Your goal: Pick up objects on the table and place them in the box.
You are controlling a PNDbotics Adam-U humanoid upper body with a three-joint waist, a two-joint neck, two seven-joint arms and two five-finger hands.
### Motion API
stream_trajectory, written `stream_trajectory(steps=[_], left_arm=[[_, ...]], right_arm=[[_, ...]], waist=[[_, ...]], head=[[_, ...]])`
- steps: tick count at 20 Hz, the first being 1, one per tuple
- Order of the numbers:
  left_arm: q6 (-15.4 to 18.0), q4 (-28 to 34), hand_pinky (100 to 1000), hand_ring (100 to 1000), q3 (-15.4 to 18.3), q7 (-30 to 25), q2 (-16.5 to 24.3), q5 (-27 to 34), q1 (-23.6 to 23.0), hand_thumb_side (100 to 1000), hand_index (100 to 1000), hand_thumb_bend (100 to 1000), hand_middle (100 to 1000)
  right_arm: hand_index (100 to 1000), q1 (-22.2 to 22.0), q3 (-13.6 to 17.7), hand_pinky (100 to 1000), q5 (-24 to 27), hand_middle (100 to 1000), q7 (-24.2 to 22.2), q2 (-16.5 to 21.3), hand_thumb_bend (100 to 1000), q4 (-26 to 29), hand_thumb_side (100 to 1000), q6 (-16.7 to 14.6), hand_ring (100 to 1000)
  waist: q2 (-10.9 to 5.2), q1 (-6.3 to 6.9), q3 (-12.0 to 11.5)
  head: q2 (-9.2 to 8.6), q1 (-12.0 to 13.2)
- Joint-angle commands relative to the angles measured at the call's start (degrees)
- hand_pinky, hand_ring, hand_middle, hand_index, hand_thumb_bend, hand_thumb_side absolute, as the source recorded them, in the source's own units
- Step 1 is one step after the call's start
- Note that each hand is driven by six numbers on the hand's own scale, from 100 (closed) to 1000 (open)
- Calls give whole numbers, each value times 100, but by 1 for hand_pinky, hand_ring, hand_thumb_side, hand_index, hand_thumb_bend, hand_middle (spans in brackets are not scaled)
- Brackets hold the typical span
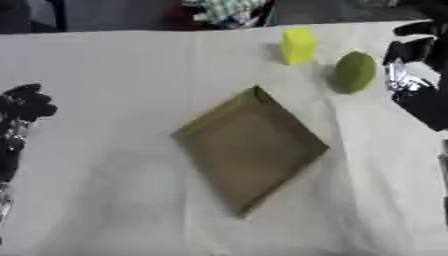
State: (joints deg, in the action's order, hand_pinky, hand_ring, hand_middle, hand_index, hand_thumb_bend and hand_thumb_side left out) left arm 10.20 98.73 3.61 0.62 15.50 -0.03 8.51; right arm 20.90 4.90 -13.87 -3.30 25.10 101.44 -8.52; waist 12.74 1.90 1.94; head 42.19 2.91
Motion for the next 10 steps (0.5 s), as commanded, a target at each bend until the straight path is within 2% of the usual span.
stream_trajectory(steps=[1,4,10], left_arm=[[5,94,711,628,-1,-37,114,-41,33,645,791,472,601],[9,93,711,628,-13,-56,132,-31,26,649,791,469,602],[12,83,712,629,-32,-76,156,-14,13,657,793,456,603]], right_arm=[[955,232,-176,646,-81,744,-125,599,100,-156,331,-105,654],[966,686,-604,660,-181,764,-416,1270,100,-567,273,-285,670],[979,1429,-1323,684,-147,798,-944,1941,100,-1289,206,-675,702]], waist=[[-105,-34,-16],[-124,-48,-32],[-150,-62,-49]], head=[[-53,-13],[-56,-26],[-34,-113]])
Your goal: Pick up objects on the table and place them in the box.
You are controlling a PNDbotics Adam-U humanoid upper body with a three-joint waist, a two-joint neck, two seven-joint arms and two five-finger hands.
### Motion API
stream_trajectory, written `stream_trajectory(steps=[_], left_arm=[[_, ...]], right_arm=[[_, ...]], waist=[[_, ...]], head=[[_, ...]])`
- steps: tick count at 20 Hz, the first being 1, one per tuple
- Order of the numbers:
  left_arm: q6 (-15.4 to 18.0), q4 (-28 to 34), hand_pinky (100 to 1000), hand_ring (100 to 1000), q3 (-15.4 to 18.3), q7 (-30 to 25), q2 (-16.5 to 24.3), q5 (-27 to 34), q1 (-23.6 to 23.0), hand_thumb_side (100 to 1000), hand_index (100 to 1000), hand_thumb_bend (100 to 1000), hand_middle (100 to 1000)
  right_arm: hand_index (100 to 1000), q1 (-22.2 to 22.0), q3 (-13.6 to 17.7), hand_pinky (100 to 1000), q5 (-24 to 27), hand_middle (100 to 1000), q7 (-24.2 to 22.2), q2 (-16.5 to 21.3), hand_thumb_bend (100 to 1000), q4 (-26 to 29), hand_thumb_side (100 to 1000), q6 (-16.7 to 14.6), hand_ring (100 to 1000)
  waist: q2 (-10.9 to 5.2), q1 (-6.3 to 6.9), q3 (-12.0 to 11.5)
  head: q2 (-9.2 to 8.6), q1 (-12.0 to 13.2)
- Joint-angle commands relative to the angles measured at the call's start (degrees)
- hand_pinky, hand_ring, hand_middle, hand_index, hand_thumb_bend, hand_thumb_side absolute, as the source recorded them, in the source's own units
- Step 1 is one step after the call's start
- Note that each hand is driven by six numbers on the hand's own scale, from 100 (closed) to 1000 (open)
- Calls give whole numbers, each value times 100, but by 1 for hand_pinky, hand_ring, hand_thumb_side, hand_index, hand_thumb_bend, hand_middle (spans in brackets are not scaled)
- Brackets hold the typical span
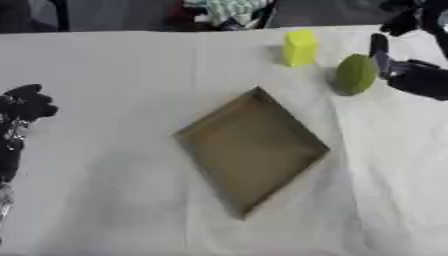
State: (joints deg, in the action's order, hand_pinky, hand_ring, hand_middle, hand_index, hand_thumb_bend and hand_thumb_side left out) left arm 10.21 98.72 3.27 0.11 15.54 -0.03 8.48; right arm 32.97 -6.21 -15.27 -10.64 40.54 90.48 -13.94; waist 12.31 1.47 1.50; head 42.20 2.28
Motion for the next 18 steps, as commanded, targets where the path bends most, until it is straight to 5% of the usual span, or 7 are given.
stream_trajectory(steps=[1,7,11,18], left_arm=[[11,82,712,629,-2,-30,155,-13,14,659,794,454,603],[9,73,713,629,-15,-42,172,-14,6,662,795,450,603],[9,66,713,629,-17,-41,175,-12,-6,666,795,446,603],[10,57,713,629,-31,-53,167,-11,-14,668,796,440,603]], right_arm=[[985,323,-329,693,-2,807,-333,463,100,-289,201,-186,713],[1000,736,-695,725,-122,851,-956,620,100,-872,155,-291,760],[1000,1062,-698,745,-493,884,-1178,499,100,-1589,276,-318,789],[1000,1732,-497,769,-1659,907,-1047,-43,100,-3145,330,-472,816]], waist=[[-109,-24,-8],[-116,-38,-26],[-122,-36,-31],[-135,-14,-35]], head=[[-32,-62],[-23,-85],[-13,-96],[-4,-108]])
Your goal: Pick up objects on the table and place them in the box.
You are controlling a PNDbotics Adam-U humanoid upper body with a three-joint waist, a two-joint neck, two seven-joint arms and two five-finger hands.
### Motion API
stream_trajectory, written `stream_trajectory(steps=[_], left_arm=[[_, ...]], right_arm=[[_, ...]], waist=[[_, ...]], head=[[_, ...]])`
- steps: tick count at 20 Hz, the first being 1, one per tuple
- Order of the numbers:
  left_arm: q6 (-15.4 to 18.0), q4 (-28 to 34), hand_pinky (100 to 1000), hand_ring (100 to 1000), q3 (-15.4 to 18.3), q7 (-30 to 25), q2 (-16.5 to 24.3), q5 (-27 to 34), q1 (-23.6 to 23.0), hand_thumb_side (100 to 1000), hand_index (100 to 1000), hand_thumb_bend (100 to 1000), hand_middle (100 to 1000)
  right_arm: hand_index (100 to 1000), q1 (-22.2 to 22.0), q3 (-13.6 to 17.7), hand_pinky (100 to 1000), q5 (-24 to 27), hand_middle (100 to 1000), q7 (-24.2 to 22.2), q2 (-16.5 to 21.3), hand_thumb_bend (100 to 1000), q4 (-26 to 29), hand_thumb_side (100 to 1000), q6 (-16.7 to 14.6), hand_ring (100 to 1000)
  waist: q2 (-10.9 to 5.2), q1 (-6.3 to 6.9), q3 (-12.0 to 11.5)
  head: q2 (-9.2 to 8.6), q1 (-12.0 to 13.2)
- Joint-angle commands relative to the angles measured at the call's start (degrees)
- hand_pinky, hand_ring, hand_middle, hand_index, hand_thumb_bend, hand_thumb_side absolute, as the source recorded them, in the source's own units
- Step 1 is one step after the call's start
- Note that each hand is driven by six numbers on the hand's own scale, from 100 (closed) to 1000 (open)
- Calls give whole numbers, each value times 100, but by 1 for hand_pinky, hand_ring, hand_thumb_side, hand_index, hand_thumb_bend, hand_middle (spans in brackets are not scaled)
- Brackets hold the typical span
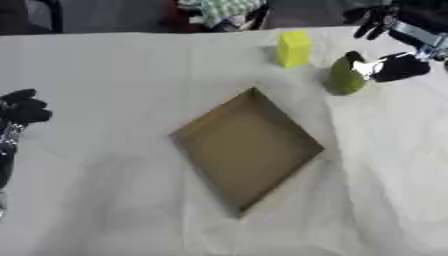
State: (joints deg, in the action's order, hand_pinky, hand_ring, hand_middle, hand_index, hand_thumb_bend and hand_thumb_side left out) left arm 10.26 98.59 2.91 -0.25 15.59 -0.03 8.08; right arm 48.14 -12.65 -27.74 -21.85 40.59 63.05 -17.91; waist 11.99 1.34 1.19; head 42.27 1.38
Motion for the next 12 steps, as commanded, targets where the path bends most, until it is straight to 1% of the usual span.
stream_trajectory(steps=[1,5,8,12], left_arm=[[5,70,713,629,4,-16,159,-10,25,668,796,440,603],[6,67,713,629,3,-16,154,-8,21,669,796,436,603],[4,67,713,630,-1,-16,150,-6,21,670,796,436,604],[4,67,713,630,-6,-19,145,-3,27,670,797,434,604]], right_arm=[[1000,281,185,769,-601,908,131,-122,100,-577,332,-113,816],[1000,468,339,774,-1214,912,362,-367,100,-1152,377,-224,820],[1000,543,425,776,-1473,916,501,-482,100,-1429,419,-274,824],[1000,617,517,782,-1765,923,640,-617,100,-1708,438,-286,833]], waist=[[-104,4,-3],[-107,18,-5],[-109,23,-5],[-112,33,-4]], head=[[-9,-18],[-9,-18],[-8,-16],[-10,-18]])
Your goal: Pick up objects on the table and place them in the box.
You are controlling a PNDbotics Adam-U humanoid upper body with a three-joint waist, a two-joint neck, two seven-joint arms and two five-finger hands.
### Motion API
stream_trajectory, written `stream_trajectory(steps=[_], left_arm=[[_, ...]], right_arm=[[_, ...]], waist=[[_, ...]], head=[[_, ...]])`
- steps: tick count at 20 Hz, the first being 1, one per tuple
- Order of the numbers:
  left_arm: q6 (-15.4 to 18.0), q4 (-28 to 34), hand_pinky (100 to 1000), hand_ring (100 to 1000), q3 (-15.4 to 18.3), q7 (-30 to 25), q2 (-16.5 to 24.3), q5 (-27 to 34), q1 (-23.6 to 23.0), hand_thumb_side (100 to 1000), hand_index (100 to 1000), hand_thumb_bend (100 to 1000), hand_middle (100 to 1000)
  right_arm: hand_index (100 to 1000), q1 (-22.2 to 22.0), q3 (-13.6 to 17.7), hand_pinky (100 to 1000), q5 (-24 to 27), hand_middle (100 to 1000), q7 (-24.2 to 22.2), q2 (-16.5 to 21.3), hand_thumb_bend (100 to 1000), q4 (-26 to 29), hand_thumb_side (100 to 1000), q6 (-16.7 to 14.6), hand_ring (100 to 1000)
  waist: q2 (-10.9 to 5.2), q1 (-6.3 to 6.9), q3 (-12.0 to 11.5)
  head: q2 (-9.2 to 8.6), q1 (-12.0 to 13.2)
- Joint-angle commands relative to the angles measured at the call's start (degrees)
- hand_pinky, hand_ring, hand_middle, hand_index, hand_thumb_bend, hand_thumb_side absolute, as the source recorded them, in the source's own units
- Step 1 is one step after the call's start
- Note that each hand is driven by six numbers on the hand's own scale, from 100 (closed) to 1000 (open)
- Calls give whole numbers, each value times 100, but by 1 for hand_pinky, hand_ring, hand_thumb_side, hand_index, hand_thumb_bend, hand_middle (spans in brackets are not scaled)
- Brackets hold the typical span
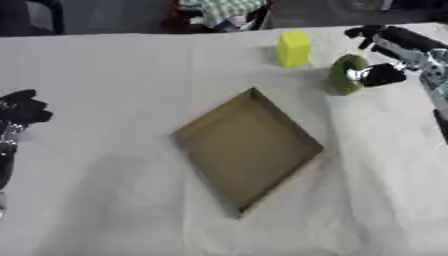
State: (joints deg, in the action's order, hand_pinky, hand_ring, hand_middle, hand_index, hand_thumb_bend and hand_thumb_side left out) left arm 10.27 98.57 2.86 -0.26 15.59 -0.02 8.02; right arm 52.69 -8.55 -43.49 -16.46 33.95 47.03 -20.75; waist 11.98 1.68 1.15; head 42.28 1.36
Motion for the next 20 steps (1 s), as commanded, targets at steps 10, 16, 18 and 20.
stream_trajectory(steps=[10,16,18,20], left_arm=[[2,64,713,630,-13,-19,134,-1,44,673,797,421,604],[3,66,713,630,-14,-18,132,-1,45,675,798,414,604],[1,66,713,631,-14,-13,131,1,46,677,798,410,604],[-2,66,714,631,-18,-15,128,1,49,677,798,406,604]], right_arm=[[1000,264,308,799,-1204,933,415,-207,100,-656,432,141,853],[989,288,438,790,-1664,895,486,-294,100,-979,416,266,837],[945,295,452,765,-1796,831,495,-304,100,-1021,264,289,795],[886,302,465,748,-1907,754,554,-309,100,-1010,261,299,765]], waist=[[-104,34,-14],[-100,39,-33],[-100,36,-35],[-100,32,-35]], head=[[-9,-41],[-6,-50],[-2,-53],[-2,-51]])
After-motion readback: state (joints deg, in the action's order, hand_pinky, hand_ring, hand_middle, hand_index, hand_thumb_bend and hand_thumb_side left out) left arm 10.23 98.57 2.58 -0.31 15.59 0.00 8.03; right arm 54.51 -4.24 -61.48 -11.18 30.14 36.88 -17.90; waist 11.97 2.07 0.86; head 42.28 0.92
